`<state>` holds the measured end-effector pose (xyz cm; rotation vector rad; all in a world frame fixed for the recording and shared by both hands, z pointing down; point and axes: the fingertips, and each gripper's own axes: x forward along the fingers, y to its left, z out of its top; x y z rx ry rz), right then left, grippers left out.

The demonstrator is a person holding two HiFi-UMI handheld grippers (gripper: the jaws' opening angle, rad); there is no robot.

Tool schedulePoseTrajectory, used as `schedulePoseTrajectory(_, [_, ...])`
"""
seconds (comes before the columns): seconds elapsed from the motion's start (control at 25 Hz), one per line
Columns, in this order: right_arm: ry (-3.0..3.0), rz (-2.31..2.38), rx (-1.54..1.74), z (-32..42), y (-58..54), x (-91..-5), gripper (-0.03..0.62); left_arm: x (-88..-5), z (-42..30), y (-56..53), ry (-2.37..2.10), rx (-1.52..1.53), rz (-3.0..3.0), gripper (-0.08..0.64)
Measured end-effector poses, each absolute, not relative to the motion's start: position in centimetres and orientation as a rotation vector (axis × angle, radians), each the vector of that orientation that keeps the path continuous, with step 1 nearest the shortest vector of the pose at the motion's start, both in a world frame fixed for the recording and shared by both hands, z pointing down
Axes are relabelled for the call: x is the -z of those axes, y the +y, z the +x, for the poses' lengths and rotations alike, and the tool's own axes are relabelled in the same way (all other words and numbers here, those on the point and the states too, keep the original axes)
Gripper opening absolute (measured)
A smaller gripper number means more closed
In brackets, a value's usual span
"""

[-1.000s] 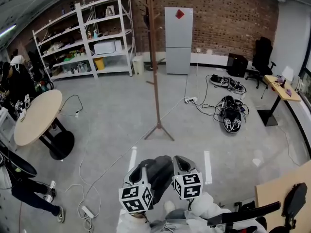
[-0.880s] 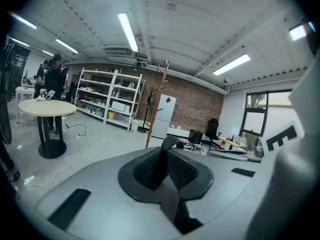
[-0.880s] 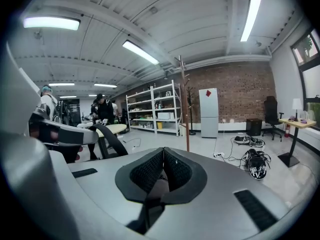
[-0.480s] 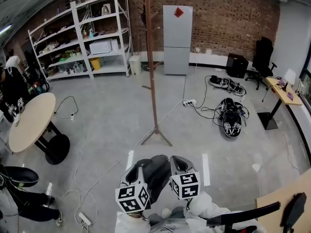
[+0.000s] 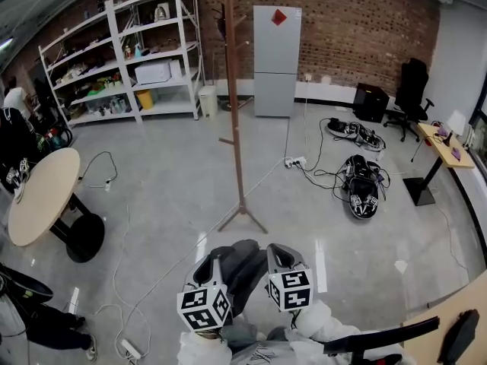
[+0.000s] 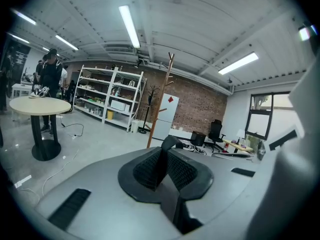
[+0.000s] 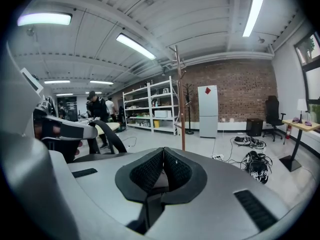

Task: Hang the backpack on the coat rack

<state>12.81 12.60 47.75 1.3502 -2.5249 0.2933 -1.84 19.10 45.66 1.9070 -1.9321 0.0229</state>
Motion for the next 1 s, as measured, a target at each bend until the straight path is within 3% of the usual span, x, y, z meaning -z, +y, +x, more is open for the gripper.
schedulePoseTrajectory(1.0, [-2.509, 1.376, -0.337, 4.6, 1.0, -47.9, 0.012, -46.3, -9.3, 6.7, -1.859, -0.076, 1.958, 0.023])
